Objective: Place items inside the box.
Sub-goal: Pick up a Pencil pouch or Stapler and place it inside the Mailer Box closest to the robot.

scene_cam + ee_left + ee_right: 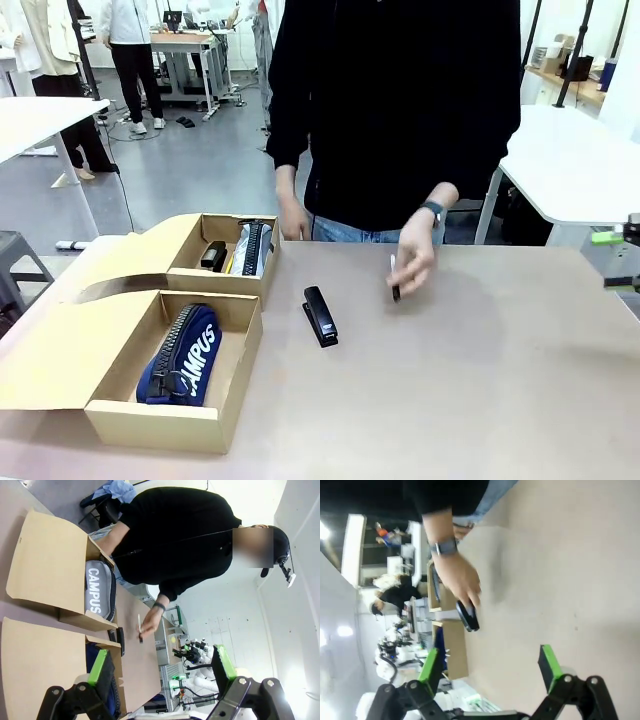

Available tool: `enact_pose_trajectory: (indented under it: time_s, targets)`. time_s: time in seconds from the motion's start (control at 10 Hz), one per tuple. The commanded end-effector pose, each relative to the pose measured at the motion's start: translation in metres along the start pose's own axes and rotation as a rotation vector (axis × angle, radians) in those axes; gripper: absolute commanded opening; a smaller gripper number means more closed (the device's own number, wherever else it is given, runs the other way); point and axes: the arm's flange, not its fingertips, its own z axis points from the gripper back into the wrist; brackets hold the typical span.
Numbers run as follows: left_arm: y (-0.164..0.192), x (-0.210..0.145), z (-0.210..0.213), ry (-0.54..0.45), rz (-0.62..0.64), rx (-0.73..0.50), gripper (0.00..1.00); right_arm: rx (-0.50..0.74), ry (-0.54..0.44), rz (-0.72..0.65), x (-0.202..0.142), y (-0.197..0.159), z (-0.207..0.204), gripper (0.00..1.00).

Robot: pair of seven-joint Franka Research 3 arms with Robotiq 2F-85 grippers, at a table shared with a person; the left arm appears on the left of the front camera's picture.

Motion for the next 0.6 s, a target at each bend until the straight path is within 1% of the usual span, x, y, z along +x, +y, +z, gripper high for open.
enact_pose_trajectory:
  time_s: [0.0, 0.1, 0.2, 0.3, 0.4, 0.5]
  targets:
    - [0.000, 0.000, -0.001, -0.012, -0.021, -0.023, 1.00, -0.163, 0.003, 0.084, -0.015, 0.029, -0.013, 1.00]
    - [0.000, 0.000, -0.001, -0.012, -0.021, -0.023, 1.00, -0.151, 0.019, 0.081, -0.014, 0.031, -0.016, 1.00]
    - [0.000, 0.000, -0.001, -0.012, -0.021, -0.023, 1.00, -0.157, 0.033, 0.113, -0.017, 0.033, -0.020, 1.00]
    - [0.000, 0.000, -0.001, -0.012, -0.021, -0.023, 1.00, -0.164, 0.040, 0.113, -0.018, 0.037, -0.025, 1.00]
    - [0.000, 0.000, -0.001, -0.012, -0.021, -0.023, 1.00, -0.184, 0.037, 0.136, -0.022, 0.048, -0.033, 1.00]
    - [0.000, 0.000, -0.001, -0.012, -0.021, -0.023, 1.00, -0.225, 0.023, 0.174, -0.031, 0.067, -0.044, 1.00]
